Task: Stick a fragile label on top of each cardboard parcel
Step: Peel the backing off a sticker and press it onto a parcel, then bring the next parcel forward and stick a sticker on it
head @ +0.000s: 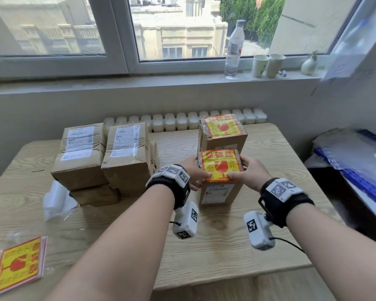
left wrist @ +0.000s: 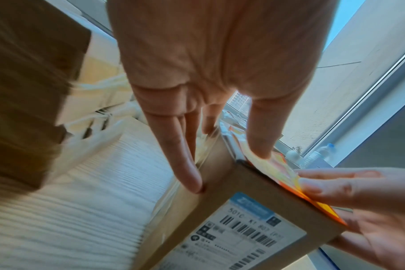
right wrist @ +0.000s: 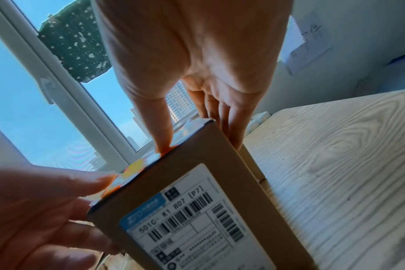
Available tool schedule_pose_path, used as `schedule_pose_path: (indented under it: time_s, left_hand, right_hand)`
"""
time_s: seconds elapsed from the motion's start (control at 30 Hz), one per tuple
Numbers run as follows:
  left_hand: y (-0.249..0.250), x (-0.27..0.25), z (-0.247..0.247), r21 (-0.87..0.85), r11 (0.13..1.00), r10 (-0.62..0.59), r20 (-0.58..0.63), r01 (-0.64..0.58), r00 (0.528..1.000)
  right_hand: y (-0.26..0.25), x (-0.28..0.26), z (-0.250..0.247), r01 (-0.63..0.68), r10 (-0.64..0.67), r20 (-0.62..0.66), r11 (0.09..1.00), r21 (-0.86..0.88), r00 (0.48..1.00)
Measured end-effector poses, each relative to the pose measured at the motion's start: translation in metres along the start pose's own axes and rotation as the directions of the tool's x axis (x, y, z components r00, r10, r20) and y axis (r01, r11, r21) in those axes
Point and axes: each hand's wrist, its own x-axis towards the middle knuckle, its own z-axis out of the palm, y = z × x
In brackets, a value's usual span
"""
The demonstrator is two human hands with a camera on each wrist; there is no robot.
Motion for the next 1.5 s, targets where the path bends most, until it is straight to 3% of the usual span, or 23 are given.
schedule_pose_path:
  time_s: [0.5,0.57,0.67,0.73,0.97,1.13,1.33,1.5]
  left_hand:
    - [0.019,0.041,0.001,0.007,0.998,-0.056,-0.021,0.056,0.998]
    - [0.018,0.038,-0.002,0.031,0.998,-0.046,-0.039,0.047,0.998]
    - [0.018,0.028,-0.011,0.084,0.996,-0.011,-0.066,0.017,0.998]
    - [0.017,0.016,-0.02,0.102,0.995,0.03,-0.089,-0.02,0.996]
    - [-0.004,-0.035,-0.07,0.166,0.979,0.167,-0.307,-0.12,0.937]
    - [-0.048,-0.079,-0.12,0.359,0.929,0.282,-0.528,-0.091,0.801]
    - [-0.113,-0.128,-0.182,0.242,0.97,0.177,-0.643,-0.021,0.745]
    - [-0.179,-0.154,-0.226,0.104,0.994,0.042,-0.695,0.043,0.718]
  right_hand:
    - [0.007,0.035,-0.008,-0.038,0.035,-0.083,0.998,-0.044,0.996]
    - [0.001,0.032,-0.008,-0.006,-0.008,-0.152,0.996,-0.089,0.988]
    - [-0.013,0.027,-0.008,0.12,-0.17,-0.299,0.976,-0.18,0.939]
    - [-0.027,0.023,-0.004,0.189,-0.242,-0.307,0.963,-0.19,0.921]
    - [-0.08,0.002,0.046,0.333,-0.405,-0.092,0.844,-0.42,0.91]
    - [-0.12,-0.02,0.102,0.475,-0.537,0.08,0.654,-0.589,0.84]
    - [-0.165,-0.042,0.179,0.596,-0.594,0.207,0.588,-0.547,0.777]
    - [-0.186,-0.055,0.244,0.642,-0.574,0.297,0.62,-0.451,0.763]
